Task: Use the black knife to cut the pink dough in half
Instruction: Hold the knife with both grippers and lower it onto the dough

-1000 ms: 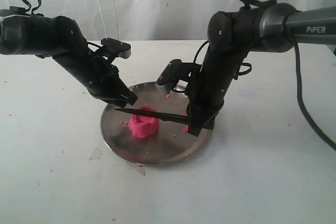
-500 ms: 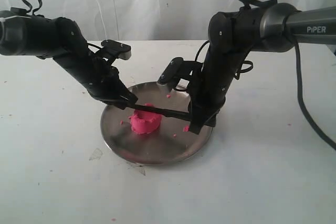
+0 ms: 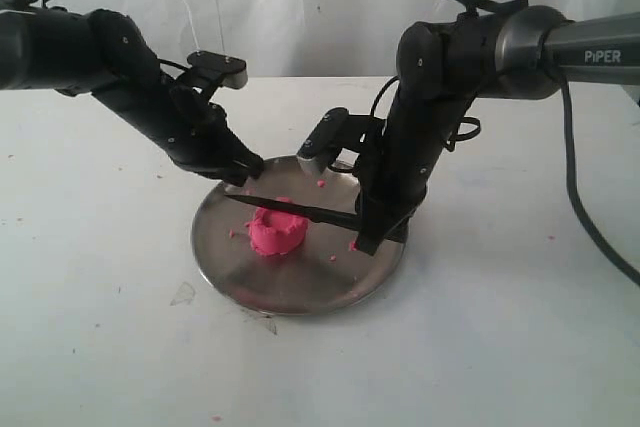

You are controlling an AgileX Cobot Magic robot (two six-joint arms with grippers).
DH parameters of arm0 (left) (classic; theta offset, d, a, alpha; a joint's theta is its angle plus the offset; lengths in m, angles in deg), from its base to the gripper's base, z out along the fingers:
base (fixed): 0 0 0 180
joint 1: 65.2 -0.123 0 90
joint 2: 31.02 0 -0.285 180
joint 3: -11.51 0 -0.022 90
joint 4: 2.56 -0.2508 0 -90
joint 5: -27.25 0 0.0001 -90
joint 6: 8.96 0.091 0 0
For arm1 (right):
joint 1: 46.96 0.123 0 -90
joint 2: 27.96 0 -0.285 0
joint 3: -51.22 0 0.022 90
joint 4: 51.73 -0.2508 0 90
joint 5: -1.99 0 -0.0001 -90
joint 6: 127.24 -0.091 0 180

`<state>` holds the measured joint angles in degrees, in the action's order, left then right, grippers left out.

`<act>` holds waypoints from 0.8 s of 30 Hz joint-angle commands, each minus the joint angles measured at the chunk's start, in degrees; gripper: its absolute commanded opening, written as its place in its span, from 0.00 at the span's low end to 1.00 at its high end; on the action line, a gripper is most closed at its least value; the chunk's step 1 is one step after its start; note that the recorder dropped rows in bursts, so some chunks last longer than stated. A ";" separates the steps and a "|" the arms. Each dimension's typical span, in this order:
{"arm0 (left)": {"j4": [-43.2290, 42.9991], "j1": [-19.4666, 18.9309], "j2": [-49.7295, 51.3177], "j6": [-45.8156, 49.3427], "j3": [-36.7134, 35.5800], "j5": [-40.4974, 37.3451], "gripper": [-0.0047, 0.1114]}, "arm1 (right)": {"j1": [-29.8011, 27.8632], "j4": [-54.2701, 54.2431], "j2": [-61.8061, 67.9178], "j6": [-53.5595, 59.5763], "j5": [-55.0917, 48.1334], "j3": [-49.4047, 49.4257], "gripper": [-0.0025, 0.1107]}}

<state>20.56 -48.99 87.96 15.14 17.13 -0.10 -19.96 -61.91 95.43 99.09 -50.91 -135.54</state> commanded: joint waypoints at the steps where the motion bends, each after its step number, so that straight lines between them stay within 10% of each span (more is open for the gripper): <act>1: 0.97 -0.09 0.50 0.06 -0.12 -0.04 0.04 | -0.14 -0.48 -0.03 -0.20 -0.62 0.05 0.02; 24: 0.86 -0.09 3.38 0.28 -0.12 1.78 0.04 | -0.14 -3.00 -0.03 -0.20 -0.64 0.05 0.02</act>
<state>20.61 -48.99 91.48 15.23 17.13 2.31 -19.96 -63.65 95.43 98.88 -51.49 -135.54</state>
